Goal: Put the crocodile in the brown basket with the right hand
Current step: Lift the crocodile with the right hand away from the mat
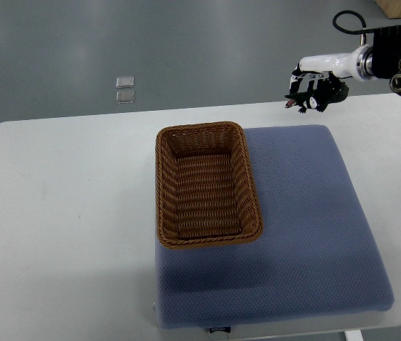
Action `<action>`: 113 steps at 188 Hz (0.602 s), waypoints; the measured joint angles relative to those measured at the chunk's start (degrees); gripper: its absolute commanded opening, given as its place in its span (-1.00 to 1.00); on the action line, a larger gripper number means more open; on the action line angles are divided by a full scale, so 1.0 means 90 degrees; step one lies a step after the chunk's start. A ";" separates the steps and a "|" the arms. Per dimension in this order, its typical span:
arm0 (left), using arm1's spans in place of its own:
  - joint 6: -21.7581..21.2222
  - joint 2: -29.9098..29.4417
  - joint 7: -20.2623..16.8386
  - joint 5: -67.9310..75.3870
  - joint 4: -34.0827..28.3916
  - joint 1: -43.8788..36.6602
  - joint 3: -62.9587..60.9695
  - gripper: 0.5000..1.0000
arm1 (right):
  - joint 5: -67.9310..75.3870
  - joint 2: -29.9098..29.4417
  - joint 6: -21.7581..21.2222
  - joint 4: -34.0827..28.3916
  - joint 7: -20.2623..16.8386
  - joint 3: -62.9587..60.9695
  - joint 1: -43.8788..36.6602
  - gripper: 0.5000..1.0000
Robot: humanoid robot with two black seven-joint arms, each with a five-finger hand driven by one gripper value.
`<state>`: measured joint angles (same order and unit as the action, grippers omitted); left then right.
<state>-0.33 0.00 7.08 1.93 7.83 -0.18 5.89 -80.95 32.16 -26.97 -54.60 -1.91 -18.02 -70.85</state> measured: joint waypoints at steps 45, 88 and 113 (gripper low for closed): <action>0.0000 0.0000 0.0004 0.0000 0.0000 0.0001 -0.0017 1.00 | 0.0007 0.0294 -0.0200 -0.0474 -0.0020 0.0000 -0.0319 -1.00; 0.0000 0.0000 0.0005 0.0004 0.0009 0.0020 -0.0046 1.00 | 0.0016 -0.0281 -0.0150 -0.0567 -0.0022 0.0023 -0.0609 -1.00; 0.0000 0.0000 0.0005 0.0005 0.0009 0.0020 -0.0029 1.00 | 0.0014 -0.0962 -0.0118 -0.0476 -0.0022 0.0091 -0.0704 -1.00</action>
<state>-0.33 0.00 7.12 1.97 7.90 0.00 5.63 -80.83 23.50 -28.03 -58.88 -2.11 -17.20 -77.19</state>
